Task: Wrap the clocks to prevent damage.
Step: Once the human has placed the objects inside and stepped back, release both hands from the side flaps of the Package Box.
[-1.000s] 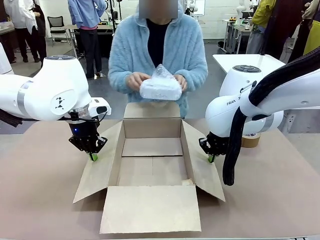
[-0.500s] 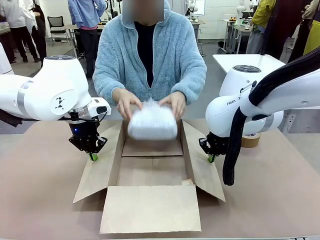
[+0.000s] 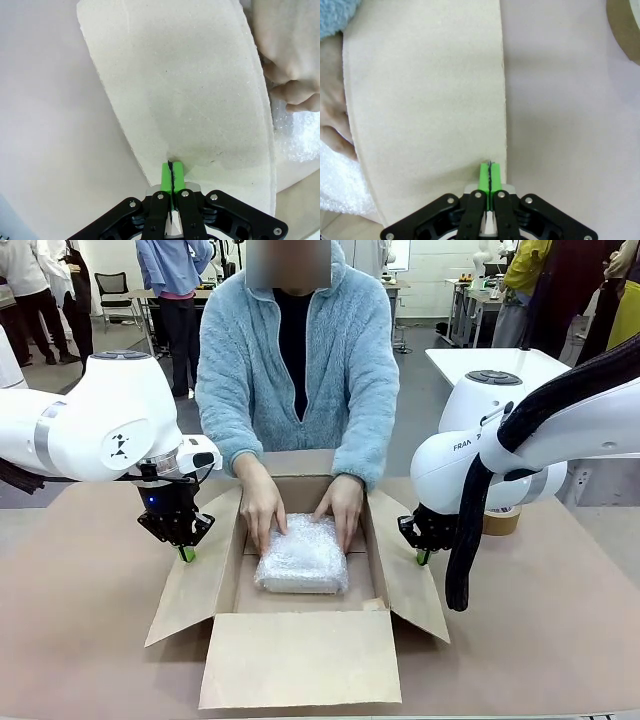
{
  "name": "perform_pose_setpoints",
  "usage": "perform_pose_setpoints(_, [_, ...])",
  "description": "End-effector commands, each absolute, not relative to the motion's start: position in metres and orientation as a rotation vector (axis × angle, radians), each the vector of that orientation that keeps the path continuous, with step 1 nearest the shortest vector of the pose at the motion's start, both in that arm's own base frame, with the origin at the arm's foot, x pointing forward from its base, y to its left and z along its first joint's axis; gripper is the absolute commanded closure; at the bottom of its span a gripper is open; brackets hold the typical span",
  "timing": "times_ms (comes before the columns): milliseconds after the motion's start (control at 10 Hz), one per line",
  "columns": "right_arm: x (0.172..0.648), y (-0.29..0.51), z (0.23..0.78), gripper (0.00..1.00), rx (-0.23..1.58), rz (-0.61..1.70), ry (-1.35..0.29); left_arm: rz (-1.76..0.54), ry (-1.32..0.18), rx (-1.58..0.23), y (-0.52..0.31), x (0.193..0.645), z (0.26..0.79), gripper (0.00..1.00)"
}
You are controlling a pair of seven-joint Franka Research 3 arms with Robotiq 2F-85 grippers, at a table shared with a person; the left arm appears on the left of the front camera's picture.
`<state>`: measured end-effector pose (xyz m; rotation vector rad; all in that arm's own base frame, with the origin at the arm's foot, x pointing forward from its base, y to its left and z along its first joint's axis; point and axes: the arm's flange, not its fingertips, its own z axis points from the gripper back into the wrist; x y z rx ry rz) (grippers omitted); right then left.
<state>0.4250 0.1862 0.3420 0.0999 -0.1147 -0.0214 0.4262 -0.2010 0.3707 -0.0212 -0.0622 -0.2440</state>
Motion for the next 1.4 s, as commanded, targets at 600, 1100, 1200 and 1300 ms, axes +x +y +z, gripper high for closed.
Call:
perform_pose_setpoints(600, [0.4242, 0.1886, 0.3399, 0.99, 0.094, -0.028, -0.113, -0.250, -0.066, -0.013, -0.2006, 0.4262, 0.3712, 0.99])
perform_pose_setpoints(1100, [0.4242, 0.1886, 0.3399, 0.99, 0.094, -0.028, -0.113, -0.250, -0.066, -0.013, -0.2006, 0.4262, 0.3712, 0.99])
perform_pose_setpoints(1200, [0.4242, 0.1886, 0.3399, 0.99, 0.094, -0.028, -0.113, -0.250, -0.066, -0.013, -0.2006, 0.4262, 0.3712, 0.99])
perform_pose_setpoints(1300, [0.4242, 0.1886, 0.3399, 0.99, 0.094, -0.028, -0.113, -0.250, -0.066, -0.013, -0.2006, 0.4262, 0.3712, 0.99])
